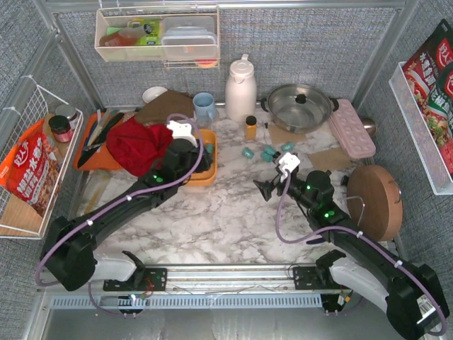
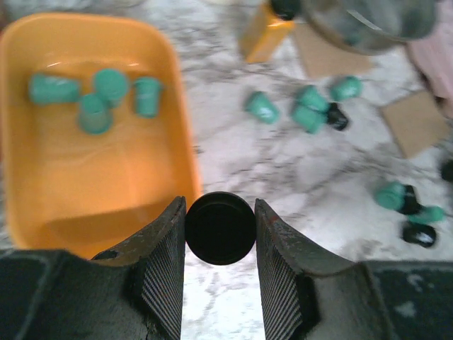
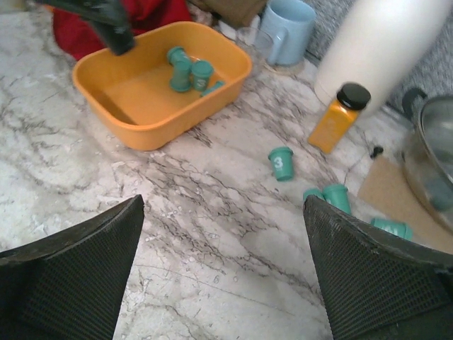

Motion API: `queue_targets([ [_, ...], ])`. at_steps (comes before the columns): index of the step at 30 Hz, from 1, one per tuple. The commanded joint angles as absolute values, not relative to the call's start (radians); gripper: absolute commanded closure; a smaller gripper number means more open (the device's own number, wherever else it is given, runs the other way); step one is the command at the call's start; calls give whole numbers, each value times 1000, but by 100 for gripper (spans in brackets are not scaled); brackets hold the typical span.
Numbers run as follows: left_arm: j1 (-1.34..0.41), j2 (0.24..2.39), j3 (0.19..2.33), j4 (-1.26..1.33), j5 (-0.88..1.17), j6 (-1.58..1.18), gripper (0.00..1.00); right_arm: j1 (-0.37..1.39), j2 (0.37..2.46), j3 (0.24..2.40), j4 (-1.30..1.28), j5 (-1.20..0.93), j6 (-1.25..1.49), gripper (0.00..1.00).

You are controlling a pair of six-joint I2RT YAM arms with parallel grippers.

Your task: Mix the coffee capsules in the storage basket

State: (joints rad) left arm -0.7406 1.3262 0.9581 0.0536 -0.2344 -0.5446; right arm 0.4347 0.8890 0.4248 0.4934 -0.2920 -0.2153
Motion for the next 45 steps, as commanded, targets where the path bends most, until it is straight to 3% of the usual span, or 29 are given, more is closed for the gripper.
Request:
queue_targets([
  [1,-654,1308,911,33,-294,-572,73,435,928,487,401,-75,-67,1],
  [12,-527,1463,956,55,-268,-556,73,407,985,545,302,245,124,1],
  [26,-506,1722,1104,21,-307,-522,68,394,1044,573,234,225,96,1],
  [30,-506,1778,1129,14,-330,-519,54,394,1082,613,184,169,108,1],
  [45,-505,1765,1117,45,-366,-525,23,393,1227,723,143,66,135,2],
])
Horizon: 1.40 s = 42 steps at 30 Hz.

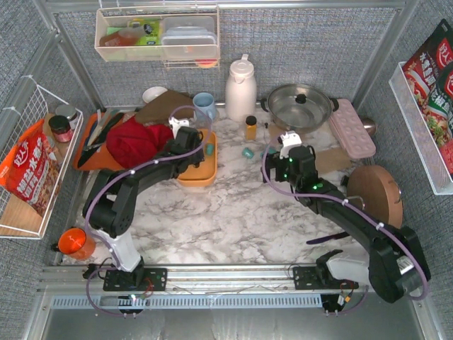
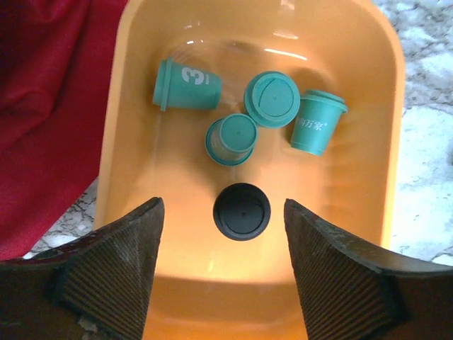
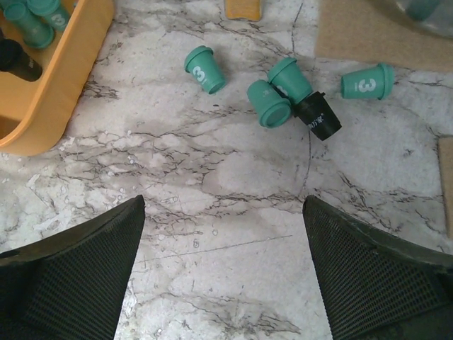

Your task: Mix the coffee capsules in the storage basket

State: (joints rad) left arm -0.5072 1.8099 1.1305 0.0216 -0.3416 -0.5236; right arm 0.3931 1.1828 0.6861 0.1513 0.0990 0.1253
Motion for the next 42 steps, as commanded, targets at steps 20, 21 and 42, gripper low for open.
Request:
queue_targets([
  [20,-447,1395,937,26,-123,-617,1,391,1954,1372,-125,-69,-75,41],
  [21,-447,1381,929,24,-116,-619,1,390,1974,1390,-138,-68,-78,42],
  [42,-451,1261,835,120,-3,-621,1,370,2181,1625,-269,-54,-115,50],
])
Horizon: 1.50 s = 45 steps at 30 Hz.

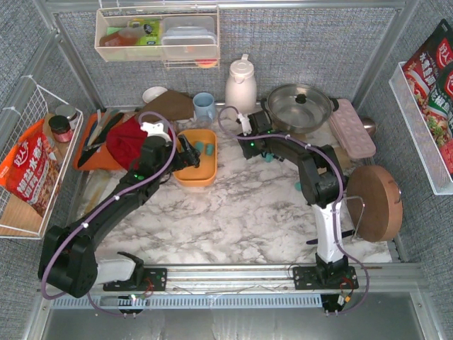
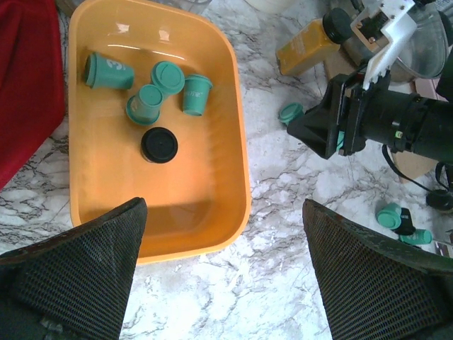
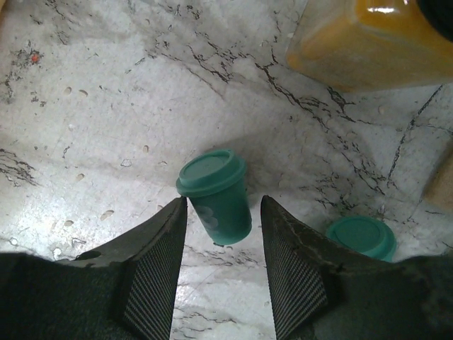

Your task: Mix the coffee capsules in the storage basket

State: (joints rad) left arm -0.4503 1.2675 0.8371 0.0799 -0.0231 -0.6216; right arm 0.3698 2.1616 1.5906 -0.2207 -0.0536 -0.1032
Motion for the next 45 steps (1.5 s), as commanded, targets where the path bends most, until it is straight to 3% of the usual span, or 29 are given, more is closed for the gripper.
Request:
queue_targets([
  [1,-451,1263,835,120,-4,-621,1,370,2187,1634,-277,-55,-117,50],
  [14,-450,1267,835,132,2,-619,1,370,2223,1694,-339,-90,-133,58],
  [20,-450,1268,837,134,7,-620,1,370,2179,1625,-282,-113,-142,63],
  [29,-451,1254,821,136,5,-638,1,370,2005,1375,-56,-200,-177,80],
  [45,-629,1285,878,158,46,-513,5,403,1410,704,530,-349,-154,90],
])
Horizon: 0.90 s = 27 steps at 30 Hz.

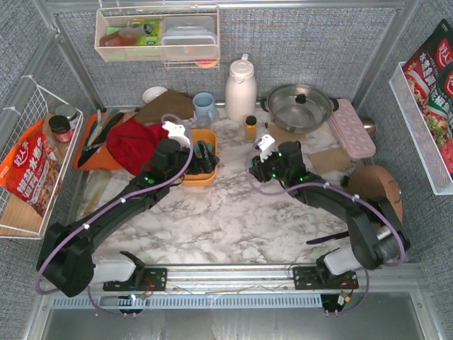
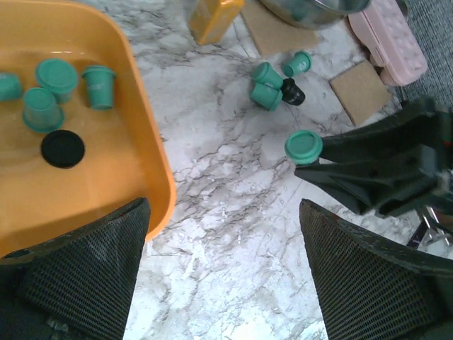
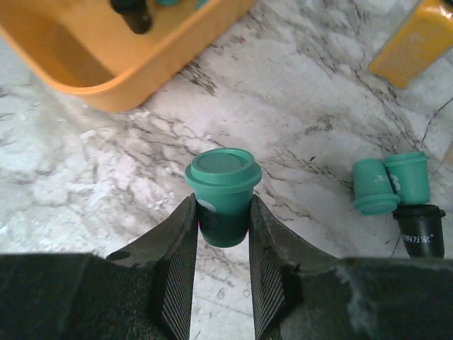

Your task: Mix the coffee capsules in the storage basket

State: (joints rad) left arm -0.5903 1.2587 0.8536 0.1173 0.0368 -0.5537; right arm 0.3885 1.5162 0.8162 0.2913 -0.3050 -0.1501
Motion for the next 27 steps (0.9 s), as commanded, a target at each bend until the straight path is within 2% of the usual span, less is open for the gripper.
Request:
queue_targets([
  [1,-644,1295,885,164,45,-513,7,411,1368,662,581,-353,-170,90],
  [12,-746,1380,962,234,138,-512,19,465,1003,422,600,-386,-299,90],
  [16,-784,1402,991,246,186,-496,22,465,960,392,613,-397,-315,90],
  [27,-869,1469,1063,171,153,-454,25,466,942,383,616,-426,-319,90],
])
